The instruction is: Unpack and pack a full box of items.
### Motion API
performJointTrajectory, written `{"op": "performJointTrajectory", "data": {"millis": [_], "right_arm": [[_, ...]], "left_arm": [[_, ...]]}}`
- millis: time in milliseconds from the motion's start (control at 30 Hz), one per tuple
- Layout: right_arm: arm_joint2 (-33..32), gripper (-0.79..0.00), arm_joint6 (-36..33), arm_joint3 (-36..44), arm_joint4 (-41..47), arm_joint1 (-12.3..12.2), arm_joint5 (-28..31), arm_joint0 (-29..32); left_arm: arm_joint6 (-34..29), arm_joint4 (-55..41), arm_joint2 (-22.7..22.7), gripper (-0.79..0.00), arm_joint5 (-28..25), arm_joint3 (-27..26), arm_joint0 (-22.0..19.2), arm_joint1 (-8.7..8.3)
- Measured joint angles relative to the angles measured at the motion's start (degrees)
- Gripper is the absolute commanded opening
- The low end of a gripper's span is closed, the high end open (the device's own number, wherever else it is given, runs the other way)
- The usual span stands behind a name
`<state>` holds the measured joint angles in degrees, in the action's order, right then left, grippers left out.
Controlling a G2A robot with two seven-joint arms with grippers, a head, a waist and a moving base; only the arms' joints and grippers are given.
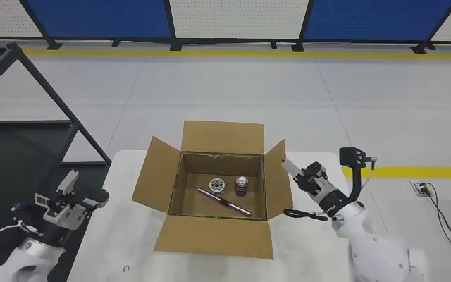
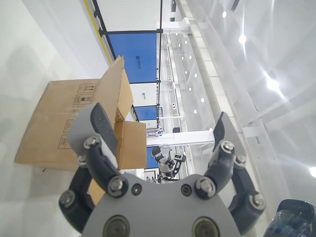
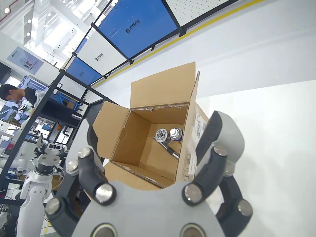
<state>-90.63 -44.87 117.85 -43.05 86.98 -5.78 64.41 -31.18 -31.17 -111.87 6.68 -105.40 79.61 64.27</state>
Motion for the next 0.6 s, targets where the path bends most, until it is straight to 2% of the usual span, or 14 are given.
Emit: {"op": "performJointTrajectory", "data": {"millis": [133, 233, 433, 600], "right_arm": [[-1.04, 0.0, -4.65, -2.73, 4.58, -0.48, -1.05, -0.82], [-1.73, 0.0, -7.83, -5.0, 7.05, -0.9, -1.24, -1.98], [-1.73, 0.0, -10.42, -7.05, 11.05, -1.59, -0.08, -2.23], [-0.43, 0.0, -9.65, -7.22, 14.67, -1.87, 0.73, -1.88]], "left_arm": [[-2.55, 2.29, 0.98, 0.0, 5.56, 1.31, -2.76, -0.7], [-5.5, 3.74, 2.4, 0.0, 7.63, 3.05, -5.41, -1.2], [-10.04, 7.18, 5.9, 0.0, 8.18, 6.22, -9.71, -1.95], [-10.42, 7.15, 8.34, 0.0, 8.32, 7.18, -11.87, -2.12]]}}
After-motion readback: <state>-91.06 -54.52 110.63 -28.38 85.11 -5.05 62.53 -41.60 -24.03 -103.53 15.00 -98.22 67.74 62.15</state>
